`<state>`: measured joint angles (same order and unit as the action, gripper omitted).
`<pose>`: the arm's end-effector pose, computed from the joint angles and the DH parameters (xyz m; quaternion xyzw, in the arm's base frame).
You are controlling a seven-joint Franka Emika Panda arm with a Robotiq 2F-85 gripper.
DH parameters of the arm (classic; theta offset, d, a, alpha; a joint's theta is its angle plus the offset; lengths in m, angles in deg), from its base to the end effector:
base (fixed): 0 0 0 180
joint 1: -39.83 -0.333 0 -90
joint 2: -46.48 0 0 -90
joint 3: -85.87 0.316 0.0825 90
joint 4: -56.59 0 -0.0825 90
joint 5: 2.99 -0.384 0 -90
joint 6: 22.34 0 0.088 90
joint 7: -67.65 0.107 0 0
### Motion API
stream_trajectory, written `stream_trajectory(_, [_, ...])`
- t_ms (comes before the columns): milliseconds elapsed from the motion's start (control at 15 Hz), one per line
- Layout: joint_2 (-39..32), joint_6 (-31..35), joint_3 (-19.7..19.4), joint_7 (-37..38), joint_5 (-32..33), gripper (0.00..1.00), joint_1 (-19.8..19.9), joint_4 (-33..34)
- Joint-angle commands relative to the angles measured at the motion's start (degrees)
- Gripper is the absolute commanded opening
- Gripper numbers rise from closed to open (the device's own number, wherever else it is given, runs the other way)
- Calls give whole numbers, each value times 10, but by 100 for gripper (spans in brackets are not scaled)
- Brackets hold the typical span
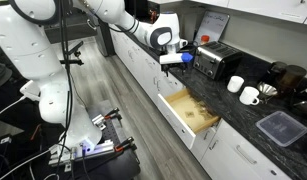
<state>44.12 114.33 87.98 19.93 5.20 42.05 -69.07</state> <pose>0.5519 -0.0025 0.3813 0.8906 0.4454 0.0477 0.0781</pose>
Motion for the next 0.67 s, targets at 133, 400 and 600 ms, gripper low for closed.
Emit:
stream_trajectory(133, [9,-91,0,93,37,100,-23,45])
stream_trajectory(400, [4,-62,-3,73,22,100,-22,34])
stream_trajectory(600, [3,-62,-3,73,22,100,-22,34])
